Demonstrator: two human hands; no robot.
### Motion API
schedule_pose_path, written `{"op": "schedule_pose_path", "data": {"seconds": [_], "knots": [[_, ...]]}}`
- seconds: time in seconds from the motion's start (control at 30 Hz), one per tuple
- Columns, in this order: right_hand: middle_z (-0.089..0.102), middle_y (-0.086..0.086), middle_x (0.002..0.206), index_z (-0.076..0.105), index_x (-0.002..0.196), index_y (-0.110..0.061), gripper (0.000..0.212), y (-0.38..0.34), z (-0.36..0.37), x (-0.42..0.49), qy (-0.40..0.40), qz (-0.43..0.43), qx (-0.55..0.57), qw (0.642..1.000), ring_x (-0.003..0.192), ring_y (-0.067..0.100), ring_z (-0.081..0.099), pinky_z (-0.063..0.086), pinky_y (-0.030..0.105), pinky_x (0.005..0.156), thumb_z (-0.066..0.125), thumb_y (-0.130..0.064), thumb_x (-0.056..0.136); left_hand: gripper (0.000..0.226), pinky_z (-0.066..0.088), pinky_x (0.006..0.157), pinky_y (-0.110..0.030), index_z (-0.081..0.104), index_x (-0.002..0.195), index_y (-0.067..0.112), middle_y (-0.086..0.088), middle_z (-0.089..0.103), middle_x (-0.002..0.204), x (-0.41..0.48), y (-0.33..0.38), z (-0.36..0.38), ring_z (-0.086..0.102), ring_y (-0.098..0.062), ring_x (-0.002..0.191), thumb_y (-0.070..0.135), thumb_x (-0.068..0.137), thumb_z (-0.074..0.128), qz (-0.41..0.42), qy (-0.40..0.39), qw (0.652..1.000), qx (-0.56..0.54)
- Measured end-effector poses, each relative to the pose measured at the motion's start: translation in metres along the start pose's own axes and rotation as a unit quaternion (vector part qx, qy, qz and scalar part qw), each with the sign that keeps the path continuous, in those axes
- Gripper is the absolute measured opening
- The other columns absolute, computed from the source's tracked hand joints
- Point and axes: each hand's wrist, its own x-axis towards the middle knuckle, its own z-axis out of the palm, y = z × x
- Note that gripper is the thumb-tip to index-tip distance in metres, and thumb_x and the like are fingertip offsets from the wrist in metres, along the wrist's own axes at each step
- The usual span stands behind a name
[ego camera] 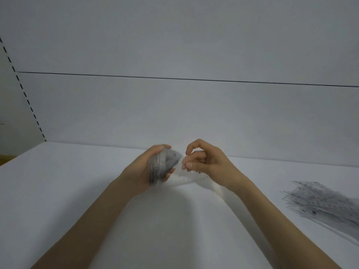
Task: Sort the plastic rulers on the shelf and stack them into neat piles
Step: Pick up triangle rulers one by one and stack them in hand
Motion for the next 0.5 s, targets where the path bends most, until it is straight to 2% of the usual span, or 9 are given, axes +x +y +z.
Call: {"op": "schedule_pose_path", "data": {"seconds": [0.07, 0.13, 0.2, 0.27, 0.4, 0.5], "knots": [[0.072, 0.005, 0.079, 0.053, 0.092, -0.012, 0.024, 0.000, 0.008, 0.001, 0.048, -0.031, 0.022, 0.998, 0.070, 0.017, 0.062, 0.045, 0.024, 0.068, 0.064, 0.008, 0.083, 0.030, 0.045, 0.055, -0.027, 0.060, 0.103, 0.017, -0.015, 0.066, 0.094, -0.003, -0.005, 0.007, 0.063, -0.026, 0.066, 0.036, 0.080, 0.054, -0.027, -0.038, 0.999, 0.019], [0.072, -0.001, 0.083, 0.057, 0.090, -0.018, 0.022, 0.005, 0.014, 0.004, 0.068, -0.058, -0.041, 0.995, 0.076, 0.016, 0.062, 0.046, 0.031, 0.070, 0.067, -0.001, 0.080, 0.033, 0.046, 0.050, -0.026, 0.062, 0.102, 0.015, -0.015, 0.066, 0.089, -0.004, -0.011, 0.014, 0.063, -0.026, 0.065, 0.038, 0.078, 0.061, -0.034, -0.067, 0.996, 0.045], [0.068, -0.009, 0.088, 0.060, 0.089, -0.025, 0.019, 0.007, 0.015, 0.006, 0.073, -0.078, -0.119, 0.987, 0.085, 0.008, 0.060, 0.043, 0.023, 0.073, 0.067, -0.011, 0.077, 0.048, 0.047, 0.049, -0.027, 0.059, 0.108, 0.012, -0.016, 0.066, 0.092, -0.003, -0.016, 0.017, 0.064, -0.028, 0.067, 0.038, 0.070, 0.070, -0.019, -0.082, 0.994, 0.064], [0.063, -0.012, 0.093, 0.058, 0.086, -0.036, 0.017, 0.006, 0.013, 0.006, 0.081, -0.091, -0.180, 0.976, 0.092, 0.006, 0.055, 0.038, 0.015, 0.077, 0.065, -0.023, 0.077, 0.060, 0.047, 0.050, -0.028, 0.052, 0.116, 0.006, -0.018, 0.065, 0.099, -0.003, -0.016, 0.016, 0.064, -0.030, 0.071, 0.028, 0.064, 0.074, -0.007, -0.103, 0.991, 0.081], [0.055, -0.018, 0.101, 0.054, 0.090, -0.042, 0.025, 0.007, 0.013, 0.004, 0.083, -0.081, -0.226, 0.967, 0.103, 0.004, 0.047, 0.034, 0.010, 0.081, 0.069, -0.026, 0.078, 0.060, 0.046, 0.046, -0.027, 0.047, 0.120, 0.000, -0.022, 0.065, 0.095, -0.004, -0.015, 0.016, 0.063, -0.034, 0.067, -0.003, 0.062, 0.065, -0.005, -0.107, 0.991, 0.084], [0.057, -0.021, 0.113, 0.054, 0.108, -0.042, 0.029, -0.001, 0.010, 0.001, 0.084, -0.038, -0.222, 0.971, 0.111, 0.001, 0.050, 0.038, 0.015, 0.088, 0.062, -0.044, 0.081, 0.056, 0.046, 0.050, -0.027, 0.051, 0.117, 0.002, -0.019, 0.067, 0.093, -0.006, -0.011, 0.020, 0.064, -0.032, 0.069, -0.002, 0.062, 0.058, -0.001, -0.111, 0.990, 0.086]]}}
